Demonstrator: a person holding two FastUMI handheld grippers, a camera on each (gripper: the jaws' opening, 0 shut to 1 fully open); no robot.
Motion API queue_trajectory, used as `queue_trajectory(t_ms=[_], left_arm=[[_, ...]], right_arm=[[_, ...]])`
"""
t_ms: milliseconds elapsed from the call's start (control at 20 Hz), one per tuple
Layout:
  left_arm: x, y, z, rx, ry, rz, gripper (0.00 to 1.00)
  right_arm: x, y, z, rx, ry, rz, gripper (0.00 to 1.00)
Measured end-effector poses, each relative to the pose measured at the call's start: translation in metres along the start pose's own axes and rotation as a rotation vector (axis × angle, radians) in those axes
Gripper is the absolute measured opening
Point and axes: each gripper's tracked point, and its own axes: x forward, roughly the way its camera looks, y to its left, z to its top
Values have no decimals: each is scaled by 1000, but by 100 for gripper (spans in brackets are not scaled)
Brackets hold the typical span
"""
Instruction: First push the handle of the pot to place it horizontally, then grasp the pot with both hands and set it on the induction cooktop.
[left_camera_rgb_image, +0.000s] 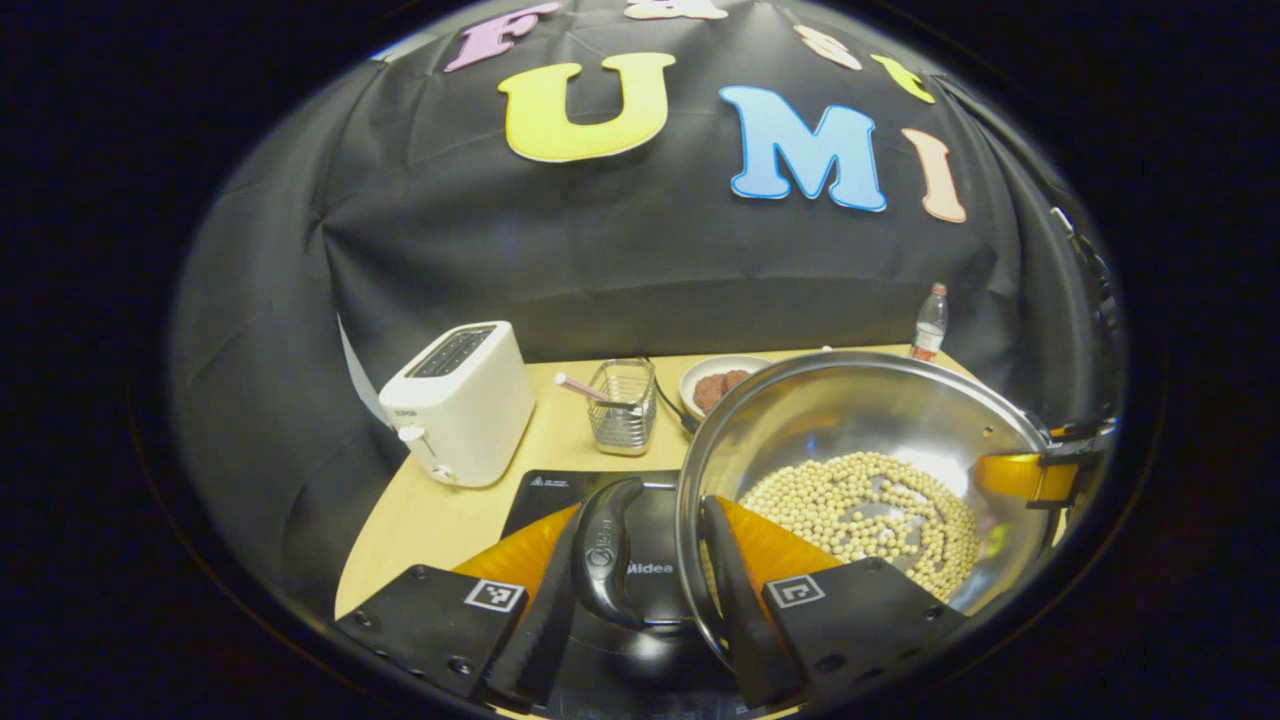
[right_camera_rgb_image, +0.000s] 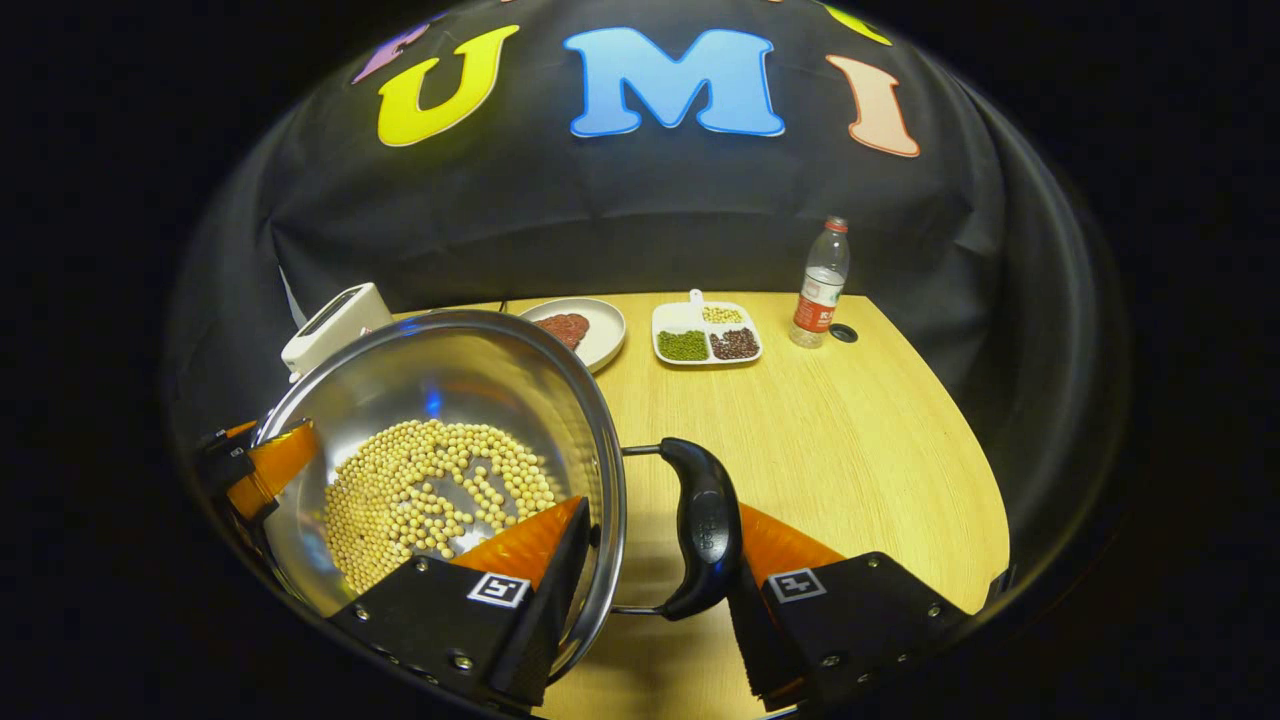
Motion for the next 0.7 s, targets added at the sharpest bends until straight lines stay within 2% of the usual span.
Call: queue_trajectory(t_ms=[150, 200, 250, 350, 500, 700], left_arm=[[4, 20, -1, -4, -5, 13, 77], [6, 26, -4, -6, -4, 17, 74], [8, 32, -5, -10, 0, 21, 77], [11, 46, -8, -13, 6, 28, 70], [17, 65, -11, -11, 9, 38, 77], [30, 85, -16, -16, 15, 46, 77]], right_arm=[[6, 17, 0, -9, 7, 16, 72], [9, 24, 0, -12, 8, 20, 71], [10, 31, 0, -15, 13, 26, 72], [15, 43, -2, -24, 20, 36, 71], [24, 60, -4, -18, 29, 47, 72], [40, 77, -1, -8, 31, 59, 71]])
